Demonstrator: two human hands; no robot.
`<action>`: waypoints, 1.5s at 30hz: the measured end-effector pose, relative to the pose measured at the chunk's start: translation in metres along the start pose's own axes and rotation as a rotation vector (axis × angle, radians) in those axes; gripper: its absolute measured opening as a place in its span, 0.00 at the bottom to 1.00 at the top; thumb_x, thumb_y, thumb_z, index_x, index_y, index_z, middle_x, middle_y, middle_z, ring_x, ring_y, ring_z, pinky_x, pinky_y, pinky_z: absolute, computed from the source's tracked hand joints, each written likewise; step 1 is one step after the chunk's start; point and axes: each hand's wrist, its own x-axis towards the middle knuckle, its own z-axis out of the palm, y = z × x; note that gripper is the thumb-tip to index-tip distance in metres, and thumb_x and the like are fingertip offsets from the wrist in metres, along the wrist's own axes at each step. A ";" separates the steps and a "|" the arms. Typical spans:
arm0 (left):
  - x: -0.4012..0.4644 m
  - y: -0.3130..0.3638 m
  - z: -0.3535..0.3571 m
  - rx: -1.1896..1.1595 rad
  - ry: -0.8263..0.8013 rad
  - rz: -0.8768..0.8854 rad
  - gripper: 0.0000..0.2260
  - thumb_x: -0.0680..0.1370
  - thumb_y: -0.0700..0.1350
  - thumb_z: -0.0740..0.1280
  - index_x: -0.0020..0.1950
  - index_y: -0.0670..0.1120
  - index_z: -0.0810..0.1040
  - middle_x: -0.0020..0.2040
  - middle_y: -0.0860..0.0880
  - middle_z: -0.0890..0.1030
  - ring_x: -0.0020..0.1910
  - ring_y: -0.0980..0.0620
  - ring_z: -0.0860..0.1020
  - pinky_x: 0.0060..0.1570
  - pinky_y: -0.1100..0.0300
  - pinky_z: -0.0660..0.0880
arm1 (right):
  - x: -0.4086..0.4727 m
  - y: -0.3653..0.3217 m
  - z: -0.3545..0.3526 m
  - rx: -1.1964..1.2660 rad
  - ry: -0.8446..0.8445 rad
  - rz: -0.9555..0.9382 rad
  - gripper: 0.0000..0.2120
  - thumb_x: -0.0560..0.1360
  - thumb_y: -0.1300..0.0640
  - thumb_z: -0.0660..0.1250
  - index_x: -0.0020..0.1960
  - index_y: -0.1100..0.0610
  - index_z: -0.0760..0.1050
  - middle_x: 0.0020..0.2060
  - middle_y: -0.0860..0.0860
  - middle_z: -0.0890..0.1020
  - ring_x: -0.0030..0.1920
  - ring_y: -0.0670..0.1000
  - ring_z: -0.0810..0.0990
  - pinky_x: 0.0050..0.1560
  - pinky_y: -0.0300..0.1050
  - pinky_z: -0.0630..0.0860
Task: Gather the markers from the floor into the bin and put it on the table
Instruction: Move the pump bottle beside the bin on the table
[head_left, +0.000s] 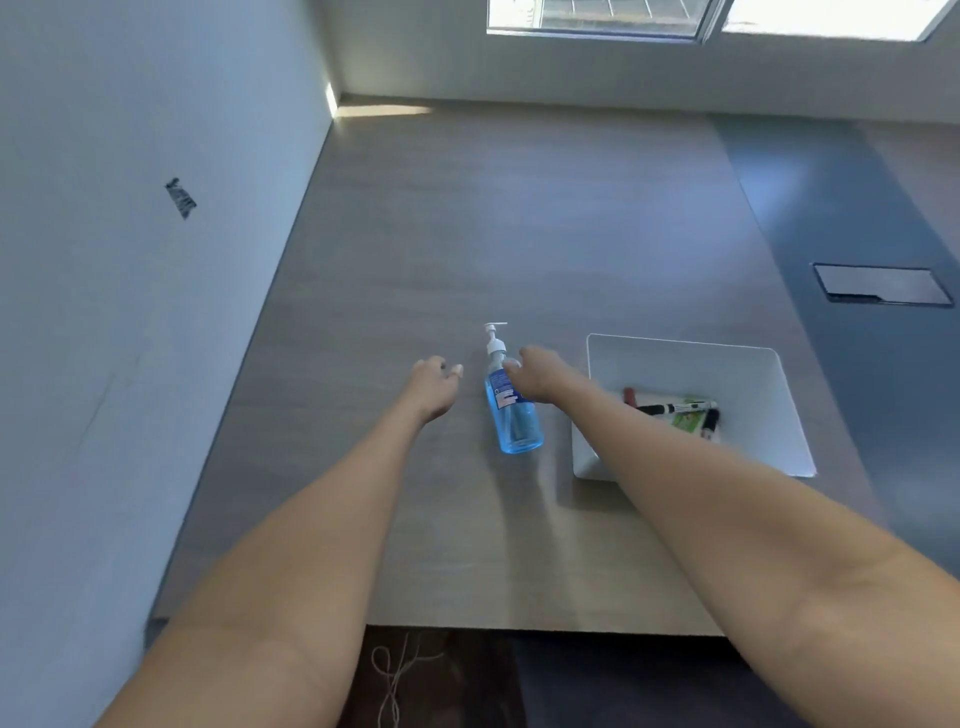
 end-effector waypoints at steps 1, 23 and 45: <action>0.001 -0.002 0.007 -0.025 -0.030 -0.011 0.16 0.82 0.50 0.60 0.57 0.38 0.77 0.56 0.41 0.79 0.54 0.43 0.77 0.55 0.54 0.73 | 0.001 0.002 0.007 0.018 -0.016 0.025 0.18 0.80 0.51 0.54 0.61 0.63 0.71 0.61 0.61 0.76 0.52 0.60 0.74 0.49 0.47 0.69; 0.009 0.004 0.025 -0.501 -0.159 -0.002 0.22 0.75 0.32 0.72 0.68 0.34 0.72 0.63 0.39 0.78 0.60 0.45 0.78 0.63 0.54 0.75 | -0.001 0.013 0.032 0.940 0.087 0.241 0.24 0.74 0.65 0.70 0.68 0.62 0.67 0.59 0.57 0.78 0.51 0.51 0.77 0.44 0.42 0.75; -0.021 0.007 0.026 -0.456 -0.070 0.109 0.22 0.73 0.34 0.74 0.65 0.41 0.73 0.67 0.41 0.75 0.67 0.47 0.75 0.67 0.50 0.74 | -0.040 0.009 0.046 0.900 0.218 0.071 0.37 0.71 0.67 0.72 0.75 0.54 0.61 0.71 0.53 0.70 0.69 0.55 0.70 0.68 0.49 0.71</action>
